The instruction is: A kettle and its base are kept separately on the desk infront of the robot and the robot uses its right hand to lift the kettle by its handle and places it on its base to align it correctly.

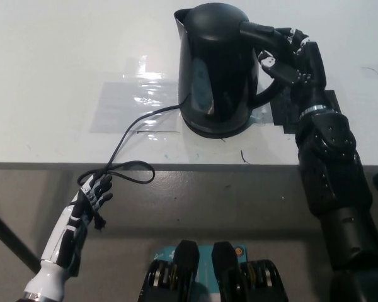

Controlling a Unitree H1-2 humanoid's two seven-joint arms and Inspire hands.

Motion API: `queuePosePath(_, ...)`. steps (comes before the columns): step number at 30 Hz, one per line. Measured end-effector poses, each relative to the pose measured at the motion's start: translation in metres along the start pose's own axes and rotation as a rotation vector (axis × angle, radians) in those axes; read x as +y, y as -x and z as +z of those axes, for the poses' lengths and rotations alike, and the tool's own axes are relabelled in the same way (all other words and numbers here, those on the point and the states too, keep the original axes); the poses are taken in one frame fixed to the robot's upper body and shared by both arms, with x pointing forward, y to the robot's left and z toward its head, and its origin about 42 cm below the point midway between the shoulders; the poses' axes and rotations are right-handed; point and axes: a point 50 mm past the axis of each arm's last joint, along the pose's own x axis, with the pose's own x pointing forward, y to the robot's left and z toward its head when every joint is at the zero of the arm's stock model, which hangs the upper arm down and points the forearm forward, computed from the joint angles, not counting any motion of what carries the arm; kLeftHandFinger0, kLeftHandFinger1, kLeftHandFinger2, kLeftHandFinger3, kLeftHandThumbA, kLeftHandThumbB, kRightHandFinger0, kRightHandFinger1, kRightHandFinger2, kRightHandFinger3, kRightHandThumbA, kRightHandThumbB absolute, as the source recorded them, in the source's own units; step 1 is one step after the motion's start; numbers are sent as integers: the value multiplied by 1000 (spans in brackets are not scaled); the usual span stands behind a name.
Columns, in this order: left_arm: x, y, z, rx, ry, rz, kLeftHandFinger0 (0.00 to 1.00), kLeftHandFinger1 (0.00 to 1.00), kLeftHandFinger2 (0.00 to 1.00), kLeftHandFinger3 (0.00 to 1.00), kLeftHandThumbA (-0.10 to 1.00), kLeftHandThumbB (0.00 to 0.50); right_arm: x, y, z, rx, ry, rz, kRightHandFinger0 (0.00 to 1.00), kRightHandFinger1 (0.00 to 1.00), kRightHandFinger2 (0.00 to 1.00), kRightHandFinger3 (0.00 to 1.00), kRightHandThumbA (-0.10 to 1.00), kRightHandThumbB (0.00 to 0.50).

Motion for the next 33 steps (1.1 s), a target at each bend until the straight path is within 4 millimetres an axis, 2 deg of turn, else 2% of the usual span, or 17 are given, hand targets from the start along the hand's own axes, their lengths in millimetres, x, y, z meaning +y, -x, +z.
queuePosePath(7, 0, 0, 0, 0, 0, 0, 1000, 1000, 1000, 1000, 1000, 89, 1, -6, 2, 2, 19, -5, 0, 193, 539, 408, -100, 157)
queuePosePath(8, 0, 0, 0, 0, 0, 0, 1000, 1000, 1000, 1000, 1000, 94, 1, -6, 2, 1, 20, -6, 54, 309, 697, 616, -43, 214)
queuePosePath(9, 0, 0, 0, -1, 0, 0, 1000, 1000, 1000, 1000, 1000, 94, 1, -6, 2, 0, 21, -6, 73, 345, 705, 603, 15, 220)
queuePosePath(10, 0, 0, 0, -1, -1, 0, 1000, 1000, 1000, 1000, 1000, 93, 1, -6, 2, -1, 24, -6, 459, 736, 1000, 1000, 319, 376)
queuePosePath(11, 0, 0, 0, -1, -1, 0, 1000, 1000, 1000, 1000, 1000, 92, 1, -6, 2, -2, 31, 0, 719, 1000, 1000, 1000, 461, 473)
queuePosePath(12, 0, 0, 0, -1, -1, 0, 1000, 1000, 1000, 1000, 1000, 91, 1, -6, 3, -3, 39, 6, 1000, 1000, 1000, 1000, 500, 475)
queuePosePath(13, 0, 0, 0, -1, -1, 0, 1000, 1000, 1000, 1000, 1000, 91, 1, -7, 5, -2, 48, 24, 1000, 1000, 1000, 1000, 511, 495)
queuePosePath(14, 0, 0, 0, -1, -2, 0, 1000, 1000, 1000, 1000, 1000, 91, 1, -7, 5, -2, 52, 29, 1000, 1000, 1000, 1000, 515, 499)
queuePosePath(16, 0, 0, 0, 0, -2, 0, 1000, 1000, 1000, 1000, 1000, 74, -2, -7, 6, 8, 68, 80, 1000, 1000, 1000, 1000, 602, 500)
queuePosePath(18, 0, 0, 0, 0, -2, 0, 1000, 1000, 1000, 1000, 1000, 75, -7, -7, 7, 12, 80, 107, 1000, 1000, 1000, 1000, 623, 500)
queuePosePath(25, 0, 0, 0, 0, -2, 0, 1000, 1000, 1000, 1000, 1000, 74, -17, -7, 9, 21, 91, 225, 1000, 1000, 1000, 1000, 603, 500)
queuePosePath(33, 0, 0, 0, -3, -2, 0, 1000, 1000, 1000, 1000, 1000, 63, -20, -7, 8, 28, 41, 298, 1000, 1000, 1000, 1000, 629, 500)
